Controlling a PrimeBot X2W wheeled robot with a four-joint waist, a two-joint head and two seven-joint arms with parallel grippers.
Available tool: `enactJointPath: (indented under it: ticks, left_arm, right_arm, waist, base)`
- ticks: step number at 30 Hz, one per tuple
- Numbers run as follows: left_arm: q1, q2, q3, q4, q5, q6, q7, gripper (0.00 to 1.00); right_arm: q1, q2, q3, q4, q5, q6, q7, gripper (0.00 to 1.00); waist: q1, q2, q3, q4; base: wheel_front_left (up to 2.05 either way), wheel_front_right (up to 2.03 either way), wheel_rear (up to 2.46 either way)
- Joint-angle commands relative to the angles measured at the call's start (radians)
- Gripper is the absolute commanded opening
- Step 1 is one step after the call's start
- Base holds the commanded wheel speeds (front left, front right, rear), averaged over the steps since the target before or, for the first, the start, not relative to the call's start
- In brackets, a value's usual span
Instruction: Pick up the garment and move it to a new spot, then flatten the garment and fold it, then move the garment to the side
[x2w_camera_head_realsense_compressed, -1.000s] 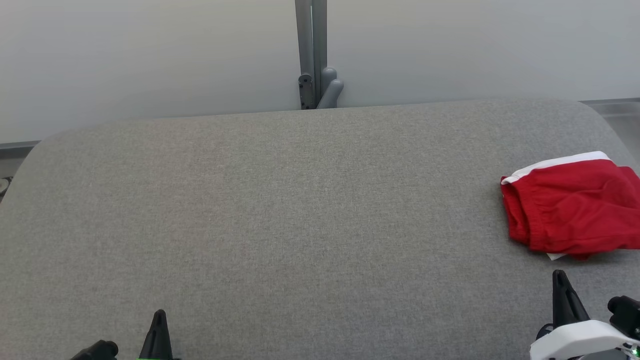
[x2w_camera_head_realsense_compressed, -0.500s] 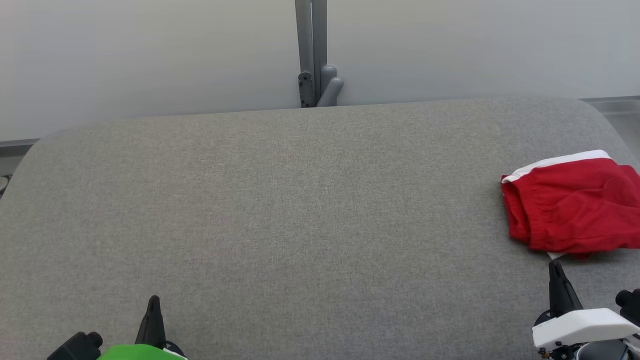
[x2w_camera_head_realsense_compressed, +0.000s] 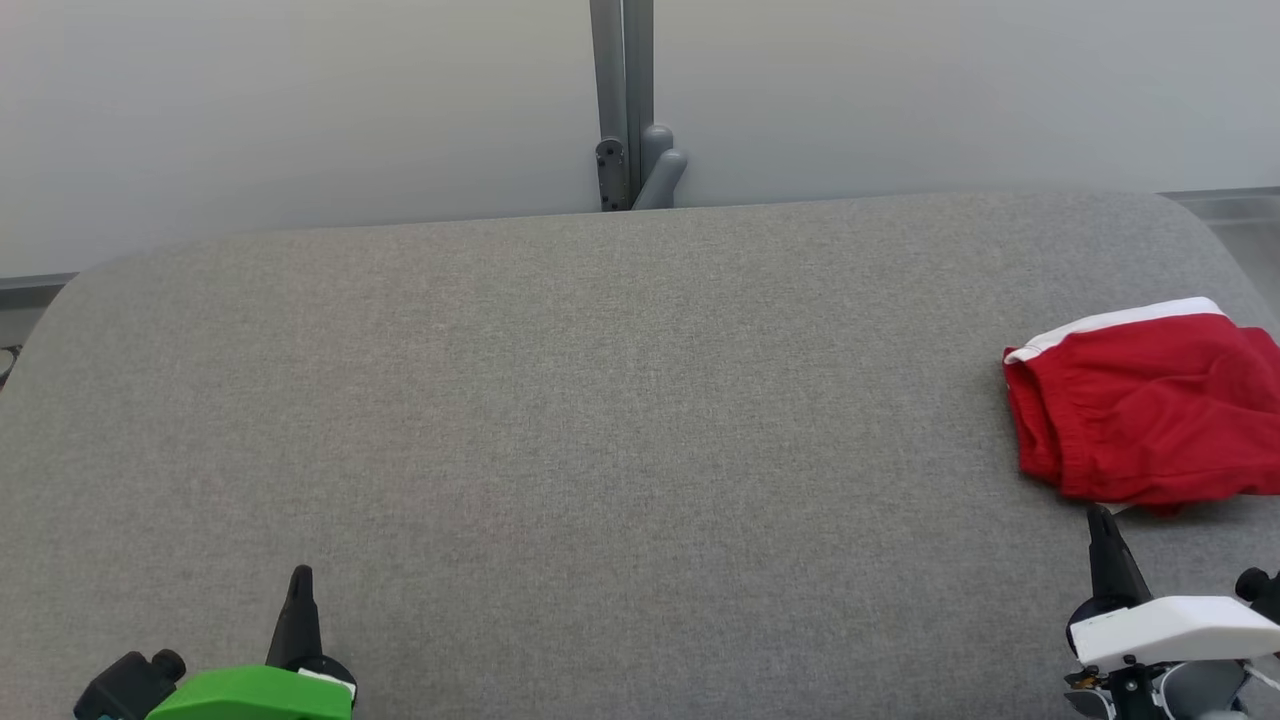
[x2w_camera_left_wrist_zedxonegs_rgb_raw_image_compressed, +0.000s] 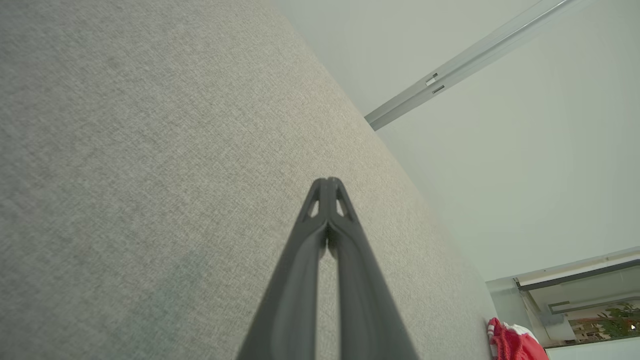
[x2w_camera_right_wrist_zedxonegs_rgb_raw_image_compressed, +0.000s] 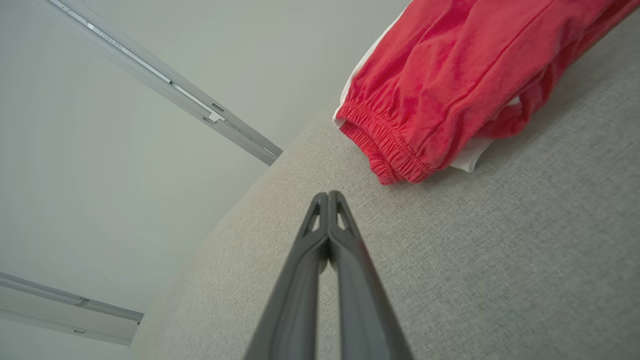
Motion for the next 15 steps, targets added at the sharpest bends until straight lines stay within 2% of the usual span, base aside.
enactJointPath:
  ticks: [1, 15]
  left_arm:
    - [-0.031, 0.006, 0.008, -0.015, -0.039, -0.008, 0.008, 0.0]
    - [-0.054, 0.007, 0.02, -0.03, -0.176, -0.015, 0.045, 0.0]
  right_arm:
    - [-0.025, -0.008, 0.003, -0.013, 0.044, -0.001, 0.008, 0.0]
    - [-0.047, -0.01, 0.013, -0.011, 0.215, -0.001, 0.048, 0.0]
  waist:
    - [0.0, 0.0, 0.001, 0.0]
    - [0.0, 0.0, 0.006, 0.0]
  base:
    - [0.0, 0.0, 0.0]
    - [0.0, 0.0, 0.0]
